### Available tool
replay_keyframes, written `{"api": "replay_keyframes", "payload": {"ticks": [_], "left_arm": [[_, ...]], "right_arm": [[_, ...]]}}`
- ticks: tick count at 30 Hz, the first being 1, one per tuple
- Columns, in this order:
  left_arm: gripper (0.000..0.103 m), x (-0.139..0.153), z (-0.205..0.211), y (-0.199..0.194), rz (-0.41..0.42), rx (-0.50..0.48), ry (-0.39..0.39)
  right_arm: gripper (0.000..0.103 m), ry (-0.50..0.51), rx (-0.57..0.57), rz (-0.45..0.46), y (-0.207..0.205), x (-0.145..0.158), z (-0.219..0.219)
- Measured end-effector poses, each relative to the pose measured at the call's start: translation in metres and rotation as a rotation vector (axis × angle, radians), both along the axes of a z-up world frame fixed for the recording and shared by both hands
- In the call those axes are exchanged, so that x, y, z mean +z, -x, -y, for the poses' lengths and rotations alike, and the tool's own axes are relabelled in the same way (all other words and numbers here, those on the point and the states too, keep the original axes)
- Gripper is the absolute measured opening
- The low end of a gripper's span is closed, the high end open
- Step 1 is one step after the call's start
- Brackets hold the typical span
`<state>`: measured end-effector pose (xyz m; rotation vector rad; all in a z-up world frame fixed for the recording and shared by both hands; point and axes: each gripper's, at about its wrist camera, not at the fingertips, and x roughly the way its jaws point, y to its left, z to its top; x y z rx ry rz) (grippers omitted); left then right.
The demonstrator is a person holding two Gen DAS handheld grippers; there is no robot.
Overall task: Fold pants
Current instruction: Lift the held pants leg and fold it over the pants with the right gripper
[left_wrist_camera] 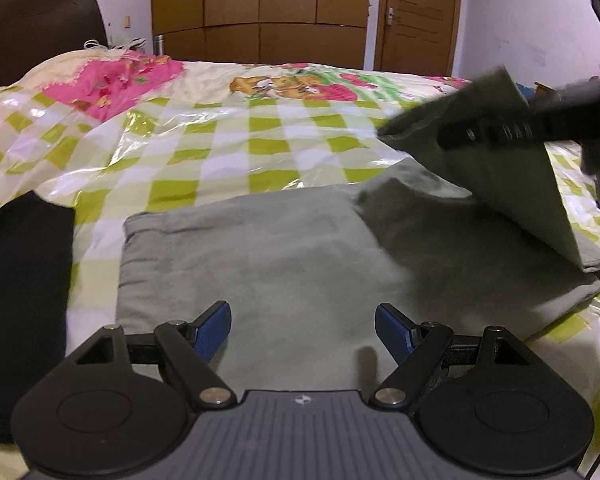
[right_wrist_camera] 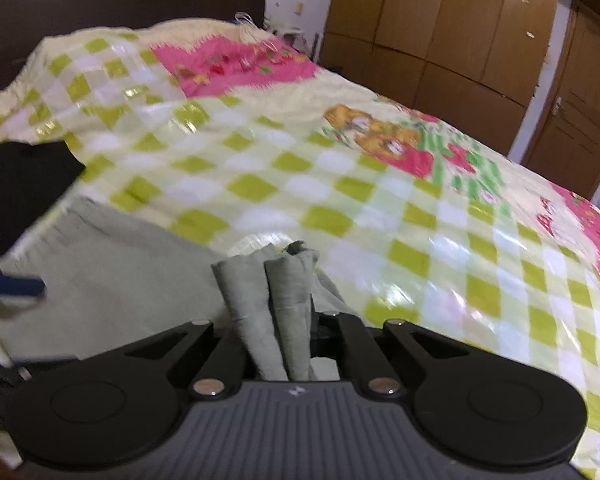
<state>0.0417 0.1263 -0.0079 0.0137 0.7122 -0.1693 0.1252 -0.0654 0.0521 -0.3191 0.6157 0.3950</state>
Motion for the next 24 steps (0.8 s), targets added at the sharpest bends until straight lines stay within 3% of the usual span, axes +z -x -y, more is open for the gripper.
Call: {"api": "replay_keyframes", "payload": {"ticks": [7,17,24], "left_arm": [[0.090,-0.005,-0.015,0.009,-0.003,0.020,0.036],[0.090,-0.014,-0.030,0.022,-0.024,0.045,0.076],[0.090,-0.015,-0.034,0.023,-0.019,0.047,0.092]], "right_arm": [[0.001,-0.062,0.069,0.029,-0.007,0.021,-0.056],[0.001,-0.005,0.250,0.016,0.013,-0.005,-0.141],[0.007,0.068,0.342,-0.092,0.023,-0.037,-0.166]]}}
